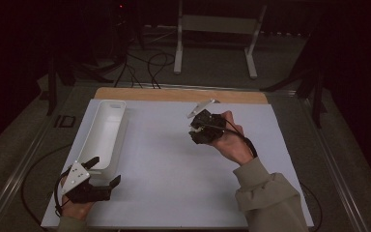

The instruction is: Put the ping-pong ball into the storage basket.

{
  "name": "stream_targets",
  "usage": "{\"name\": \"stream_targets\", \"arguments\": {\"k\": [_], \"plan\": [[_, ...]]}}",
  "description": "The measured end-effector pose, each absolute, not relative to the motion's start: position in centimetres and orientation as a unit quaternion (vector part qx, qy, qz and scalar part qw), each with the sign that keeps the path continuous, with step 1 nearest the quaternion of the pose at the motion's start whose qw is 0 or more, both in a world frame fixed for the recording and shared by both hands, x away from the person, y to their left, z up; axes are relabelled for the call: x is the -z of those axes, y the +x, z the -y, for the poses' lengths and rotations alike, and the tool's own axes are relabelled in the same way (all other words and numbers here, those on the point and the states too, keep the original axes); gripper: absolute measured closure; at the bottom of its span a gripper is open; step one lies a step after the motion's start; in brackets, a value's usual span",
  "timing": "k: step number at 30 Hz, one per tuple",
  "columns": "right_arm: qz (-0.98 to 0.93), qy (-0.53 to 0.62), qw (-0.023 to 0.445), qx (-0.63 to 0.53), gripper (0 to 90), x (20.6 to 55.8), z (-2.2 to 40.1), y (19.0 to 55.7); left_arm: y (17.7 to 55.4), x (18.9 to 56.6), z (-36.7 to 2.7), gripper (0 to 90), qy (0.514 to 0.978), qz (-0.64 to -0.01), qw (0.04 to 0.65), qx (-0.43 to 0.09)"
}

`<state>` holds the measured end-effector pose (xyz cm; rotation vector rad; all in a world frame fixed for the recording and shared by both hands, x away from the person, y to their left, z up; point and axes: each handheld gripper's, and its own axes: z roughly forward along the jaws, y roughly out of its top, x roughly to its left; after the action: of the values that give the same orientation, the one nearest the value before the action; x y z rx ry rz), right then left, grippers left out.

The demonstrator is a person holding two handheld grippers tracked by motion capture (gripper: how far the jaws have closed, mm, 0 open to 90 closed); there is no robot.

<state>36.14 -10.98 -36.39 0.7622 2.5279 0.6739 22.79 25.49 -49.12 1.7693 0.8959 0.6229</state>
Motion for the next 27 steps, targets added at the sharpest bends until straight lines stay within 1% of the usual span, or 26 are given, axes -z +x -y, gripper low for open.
{"name": "stream_targets", "arguments": {"k": [27], "plan": [[-0.909, 0.258, 0.201, -0.258, 50.4, 35.8, 8.8, 36.0, 22.8, 49.1, -25.5, 2.0, 0.734, -0.371, 0.507, -0.258]]}}
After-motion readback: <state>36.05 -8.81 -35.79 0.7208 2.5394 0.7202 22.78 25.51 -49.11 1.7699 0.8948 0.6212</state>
